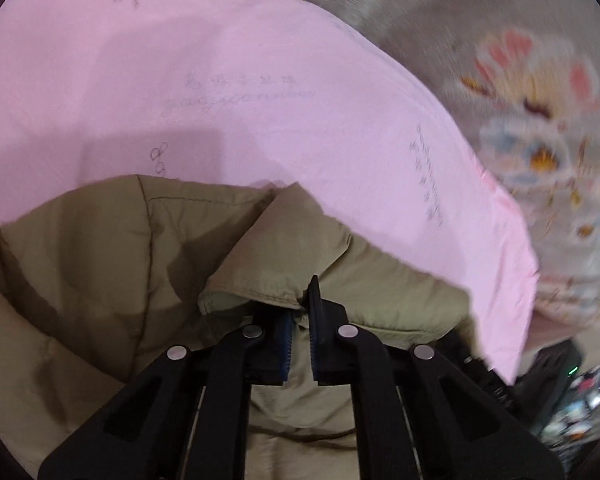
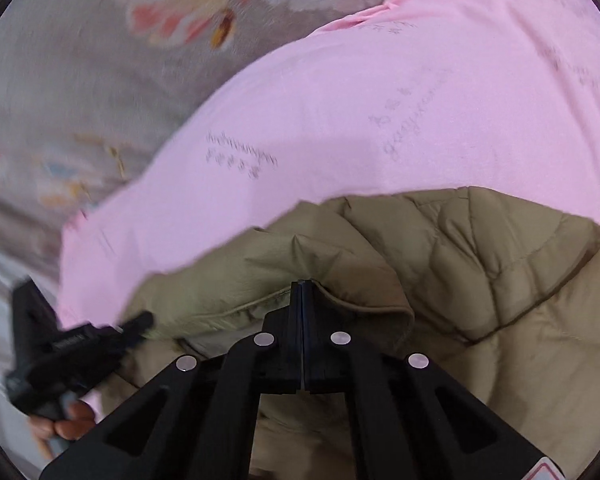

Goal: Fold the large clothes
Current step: 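Grasp the jacket hem with both grippers and lift it toward the collar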

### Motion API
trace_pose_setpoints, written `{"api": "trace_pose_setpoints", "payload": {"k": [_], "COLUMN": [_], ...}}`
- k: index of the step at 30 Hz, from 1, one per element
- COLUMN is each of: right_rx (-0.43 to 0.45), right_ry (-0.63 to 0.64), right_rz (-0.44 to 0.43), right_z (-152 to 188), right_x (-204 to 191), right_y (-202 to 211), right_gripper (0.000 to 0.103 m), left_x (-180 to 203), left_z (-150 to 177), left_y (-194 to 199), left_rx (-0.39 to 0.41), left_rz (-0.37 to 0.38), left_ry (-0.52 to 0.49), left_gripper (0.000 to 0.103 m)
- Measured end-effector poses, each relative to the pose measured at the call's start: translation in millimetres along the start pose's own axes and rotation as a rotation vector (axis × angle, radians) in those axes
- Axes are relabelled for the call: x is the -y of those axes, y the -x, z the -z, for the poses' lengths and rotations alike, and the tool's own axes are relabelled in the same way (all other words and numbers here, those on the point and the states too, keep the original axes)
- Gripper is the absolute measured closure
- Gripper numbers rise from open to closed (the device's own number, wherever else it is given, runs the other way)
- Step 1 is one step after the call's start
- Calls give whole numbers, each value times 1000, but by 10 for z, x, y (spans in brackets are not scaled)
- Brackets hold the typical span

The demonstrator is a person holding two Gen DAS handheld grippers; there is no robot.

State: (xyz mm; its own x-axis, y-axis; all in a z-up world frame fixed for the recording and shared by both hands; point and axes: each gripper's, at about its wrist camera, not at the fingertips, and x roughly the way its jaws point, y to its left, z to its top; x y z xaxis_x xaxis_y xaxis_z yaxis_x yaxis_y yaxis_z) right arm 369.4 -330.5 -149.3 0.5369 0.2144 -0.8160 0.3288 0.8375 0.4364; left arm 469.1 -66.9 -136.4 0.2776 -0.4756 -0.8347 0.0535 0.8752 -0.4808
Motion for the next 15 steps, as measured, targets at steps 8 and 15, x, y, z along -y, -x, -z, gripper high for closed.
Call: {"api": "trace_pose_setpoints", "payload": {"k": [8,15], "right_rx": [87,133], "right_ry": [213,284], "right_rz": [128,201], "right_z": [290,340], "right_x": [-16,-160], "right_y": [-48,15], "right_gripper": [103,103], "left_x": [117,196], "left_z": [446,563], "left_y": [-78,-137], "left_rx": [189,287], "left_rz": [-160,-255], "left_ry": [-279,-356], "left_gripper": [97,96]}}
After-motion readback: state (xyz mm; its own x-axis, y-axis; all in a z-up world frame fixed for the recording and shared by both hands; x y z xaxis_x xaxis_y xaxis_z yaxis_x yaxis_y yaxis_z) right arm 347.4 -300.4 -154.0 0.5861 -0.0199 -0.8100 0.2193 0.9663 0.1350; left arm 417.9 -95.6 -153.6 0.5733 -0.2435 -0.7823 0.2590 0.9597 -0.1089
